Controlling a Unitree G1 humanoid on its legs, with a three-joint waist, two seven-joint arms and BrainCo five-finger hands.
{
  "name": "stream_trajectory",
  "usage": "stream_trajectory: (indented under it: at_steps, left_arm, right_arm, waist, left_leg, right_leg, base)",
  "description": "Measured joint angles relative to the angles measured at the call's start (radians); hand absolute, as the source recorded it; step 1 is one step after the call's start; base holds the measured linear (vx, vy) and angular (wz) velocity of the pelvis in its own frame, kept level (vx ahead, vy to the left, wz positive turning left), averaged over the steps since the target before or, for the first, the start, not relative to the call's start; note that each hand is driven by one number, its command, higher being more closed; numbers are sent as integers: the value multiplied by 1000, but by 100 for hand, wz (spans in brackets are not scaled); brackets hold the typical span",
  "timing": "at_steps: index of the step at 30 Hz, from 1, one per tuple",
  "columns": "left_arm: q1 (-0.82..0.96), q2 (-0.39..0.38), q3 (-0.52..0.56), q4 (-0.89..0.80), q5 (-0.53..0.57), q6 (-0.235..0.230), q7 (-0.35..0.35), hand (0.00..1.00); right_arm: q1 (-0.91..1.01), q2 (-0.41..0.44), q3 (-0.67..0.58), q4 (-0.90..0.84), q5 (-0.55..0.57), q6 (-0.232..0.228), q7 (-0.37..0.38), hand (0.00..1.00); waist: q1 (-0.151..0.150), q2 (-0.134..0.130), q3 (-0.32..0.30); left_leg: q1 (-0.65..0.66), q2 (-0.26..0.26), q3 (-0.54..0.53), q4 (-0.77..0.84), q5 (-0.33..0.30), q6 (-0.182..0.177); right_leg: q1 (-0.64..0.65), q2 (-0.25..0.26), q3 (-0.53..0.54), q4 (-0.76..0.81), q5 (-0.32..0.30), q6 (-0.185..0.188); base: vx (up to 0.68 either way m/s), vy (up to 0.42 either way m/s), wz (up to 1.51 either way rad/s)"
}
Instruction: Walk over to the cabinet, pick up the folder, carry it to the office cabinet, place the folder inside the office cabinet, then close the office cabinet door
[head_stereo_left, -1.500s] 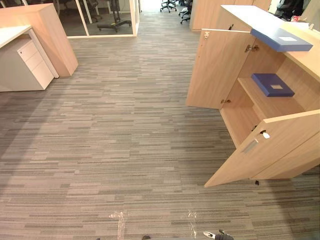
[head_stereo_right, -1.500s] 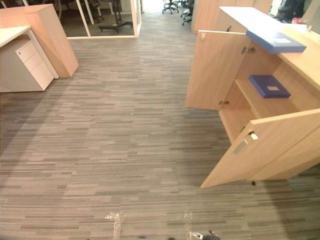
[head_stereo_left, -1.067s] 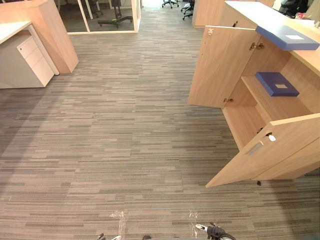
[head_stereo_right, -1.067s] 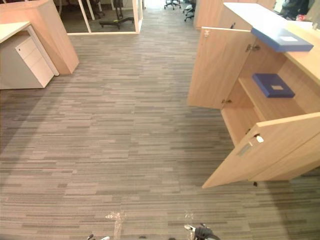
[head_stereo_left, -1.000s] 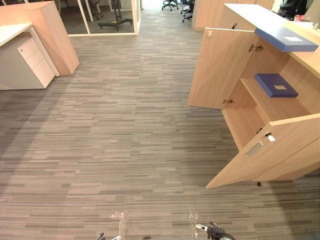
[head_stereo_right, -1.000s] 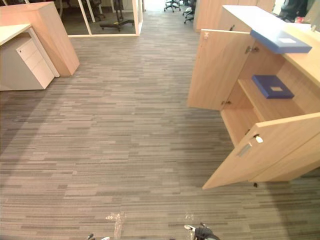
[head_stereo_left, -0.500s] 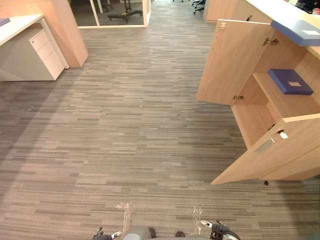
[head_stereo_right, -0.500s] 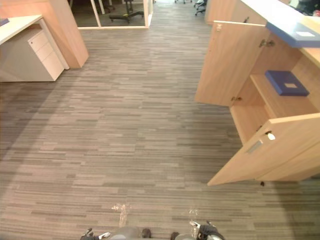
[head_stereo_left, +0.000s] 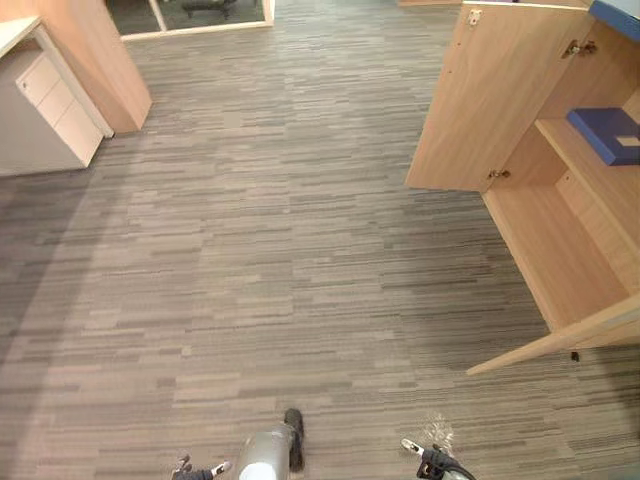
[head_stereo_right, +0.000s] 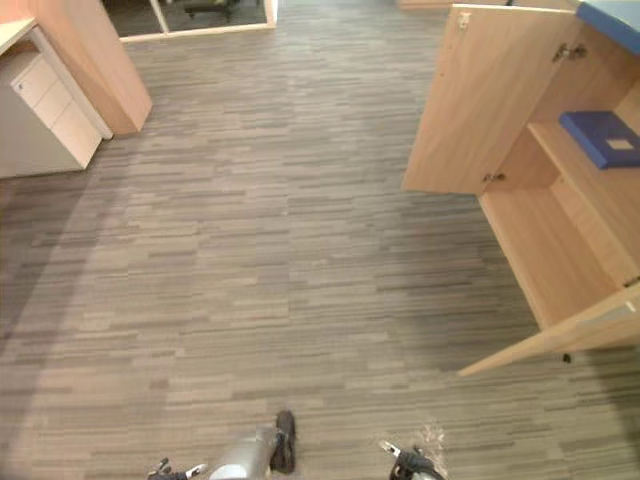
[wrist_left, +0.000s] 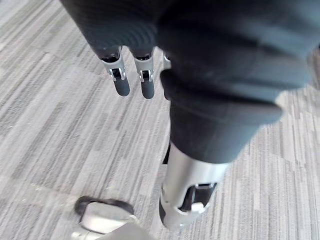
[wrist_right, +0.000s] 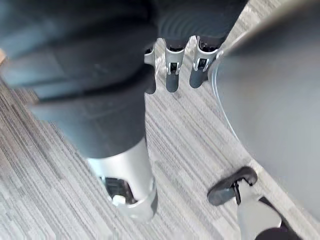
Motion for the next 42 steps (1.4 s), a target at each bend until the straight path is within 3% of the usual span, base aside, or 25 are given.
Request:
stream_trajectory:
  at_steps: [2, 3, 4, 5, 6, 7, 9, 11, 12, 15, 17, 18, 19, 20, 21, 22, 24, 27, 31, 33, 36, 38, 39, 40, 42]
  left_arm:
    - [5, 3, -36, 5, 1, -2, -1, 0]
    - [1, 5, -58, 11, 0, -5, -3, 0]
    - [-9, 7, -81, 21, 0, -9, -7, 0]
    - [-11, 9, -91, 24, 0, -11, -11, 0]
    - [-20, 21, -105, 37, -1, -14, -14, 0]
    - [-34, 31, -109, 56, -2, -16, -14, 0]
    - [-59, 37, -111, 77, -2, -14, -13, 0]
    - [-85, 45, -101, 75, -7, -14, -11, 0]
    - [-93, 44, -84, 75, -6, -14, -10, 0]
    - [-90, 21, -20, 71, -2, -13, -10, 0]
    - [-82, -31, 85, 66, -31, -10, -6, 0]
    - [-79, -53, 112, 68, -52, -5, -4, 0]
    - [-74, -64, 146, 50, -71, -4, -6, 0]
    - [-73, -71, 160, 39, -79, -3, -8, 0]
    - [-68, -83, 184, 23, -91, 0, -11, 0]
    - [-55, -90, 197, 12, -94, 1, -12, 0]
    - [-53, -89, 194, -1, -93, 1, -11, 0]
    - [-63, -86, 163, -33, -90, -1, -9, 0]
    - [-70, -91, 159, -45, -78, -3, 6, 0]
    - [-73, -93, 161, -44, -70, -8, 19, 0]
    - [-64, -100, 166, -37, -74, -11, 31, 0]
    - [-48, -95, 173, -10, -86, -12, 35, 0]
    - [-45, -84, 187, 0, -98, -15, 36, 0]
    - [-45, -68, 188, 10, -95, -18, 40, 0]
    - [-48, -55, 190, 38, -95, -20, 48, 0]
  right_arm:
    - [-14, -30, -8, -2, -22, 0, 6, 0]
    - [-27, -49, -1, -7, -22, -1, 6, 0]
    - [-49, -56, 6, -10, -19, 0, 6, 0]
    - [-56, -53, 21, -9, -16, 0, 5, 0]
    - [-62, -37, 42, -10, -15, -4, 6, 0]
    - [-76, -20, 58, -10, -11, -14, 5, 0]
    - [-93, 0, 77, -33, -8, -29, 6, 0]
    - [-101, 15, 81, -53, 23, -36, 5, 0]
    - [-92, 20, 82, -58, 46, -38, 5, 0]
    - [-52, 9, 100, -56, 74, -30, 4, 0]
    - [-24, -4, 95, -61, 104, -28, 4, 0]
    - [-7, -10, 94, -73, 104, -28, 4, 0]
    - [3, -8, 99, -85, 103, -29, 4, 0]
    - [4, -7, 99, -89, 104, -28, 4, 0]
    - [6, -5, 100, -98, 104, -26, 4, 0]
    - [9, -1, 100, -98, 104, -27, 4, 0]
    - [15, -1, 109, -96, 104, -26, 4, 0]
    - [20, -3, 119, -94, 103, -19, 3, 0]
    - [13, -2, 153, -93, 102, -8, -4, 0]
    - [8, -3, 198, -93, 100, -9, -6, 0]
    - [5, 6, 200, -87, 97, -9, -8, 0]
    - [17, 17, 198, -86, 88, -9, -7, 0]
    - [20, 40, 195, -78, 80, -8, -6, 0]
    - [19, 71, 185, -77, 69, -8, -3, 0]
    - [18, 93, 177, -72, 61, -7, 0, 0]
  waist:
    - [-9, 9, -23]
    - [-24, 24, -34]
    - [-42, 26, -34]
    - [-46, 35, -38]
    - [-49, 25, -30]
    - [-45, 23, -17]
    - [-49, 26, 14]
    - [-44, 5, 67]
    - [-46, -5, 73]
    - [-44, -15, 72]
    - [-50, 19, 72]
    - [-52, 44, 64]
    - [-46, 50, 60]
    - [-40, 50, 60]
    - [-38, 59, 60]
    - [-37, 61, 61]
    - [-32, 58, 61]
    - [-9, 46, 66]
    - [6, 35, 73]
    - [14, 34, 73]
    - [36, 35, 70]
    - [49, 32, 40]
    - [53, -6, 24]
    - [55, -38, -1]
    - [68, -49, -32]
  left_leg:
    - [90, -66, 6, -71, 2, 25]
    - [144, -90, 10, -111, 5, 30]
    - [193, -93, 2, -145, 5, 30]
    - [217, -92, -6, -160, 5, 30]
    - [262, -88, -16, -183, 5, 30]
    - [298, -80, -14, -209, 5, 30]
    - [337, -56, -9, -240, -6, 40]
    - [390, -50, -4, -262, -23, 47]
    - [398, -51, -6, -259, -44, 40]
    - [410, -46, -36, -223, -112, 54]
    - [410, 22, -51, -125, -209, 17]
    - [395, 72, -59, -40, -253, -17]
    - [314, 127, -58, 164, -285, -51]
    - [268, 161, -60, 283, -279, -62]
    - [184, 226, -63, 513, -248, -107]
    - [142, 275, -65, 678, -237, -126]
    - [88, 308, -66, 789, -238, -125]
    - [-22, 297, -59, 717, -245, -113]
    - [-64, 254, -133, 358, -235, -115]
    - [-91, 231, -272, 106, -162, -120]
    - [-94, 218, -412, -8, -113, -146]
    - [-94, 194, -408, 30, 50, -159]
    - [-98, 162, -371, 53, 73, -167]
    - [-92, 143, -320, 40, 60, -145]
    - [-48, 113, -244, 18, 37, -96]
  right_leg:
    - [-83, -66, -3, 205, 50, -53]
    - [-153, -112, -55, 385, 76, -128]
    - [-208, -127, -142, 539, 80, -154]
    - [-223, -124, -185, 586, 76, -149]
    - [-246, -107, -261, 649, 19, -119]
    - [-296, -47, -274, 679, -67, -73]
    - [-374, 71, -291, 670, -134, -37]
    - [-416, 168, -359, 551, -140, -53]
    - [-430, 213, -392, 436, -119, -85]
    - [-424, 243, -397, 278, -61, -182]
    - [-365, 278, -460, 267, -60, -210]
    - [-335, 320, -486, 249, -85, -219]
    - [-306, 361, -502, 229, -113, -221]
    - [-286, 383, -503, 210, -119, -227]
    - [-234, 433, -497, 170, -121, -237]
    - [-177, 467, -488, 142, -136, -245]
    - [-95, 497, -450, 91, -146, -241]
    - [-21, 493, -364, 15, -144, -233]
    - [69, 459, -260, -43, -145, -187]
    - [106, 434, -197, -58, -167, -145]
    - [129, 400, -118, -46, -212, -73]
    - [134, 355, -51, -40, -234, -34]
    - [120, 311, -15, -25, -228, -19]
    - [73, 263, 14, 1, -189, 9]
    - [29, 208, 78, 48, -114, 8]
  base:
    - [436, 365, -31]
    - [440, 325, -1]
    - [354, 241, 4]
    - [397, 240, 6]
    - [300, 114, -18]
    - [264, 74, -25]
    - [166, -8, -28]
    - [140, -76, -13]
    - [133, -130, 7]
    - [197, -163, 35]
    - [371, -208, 34]
    - [413, -237, 31]
    - [332, -214, 20]
    - [528, -320, -9]
    - [556, -288, -44]
    - [472, -229, -50]
    - [465, -85, -59]
    - [427, -2, -73]
    - [343, 106, -82]
    - [364, 205, -75]
    - [424, 376, -88]
    - [466, 486, -100]
    - [467, 499, -91]
    - [510, 571, -95]
    - [386, 458, -85]
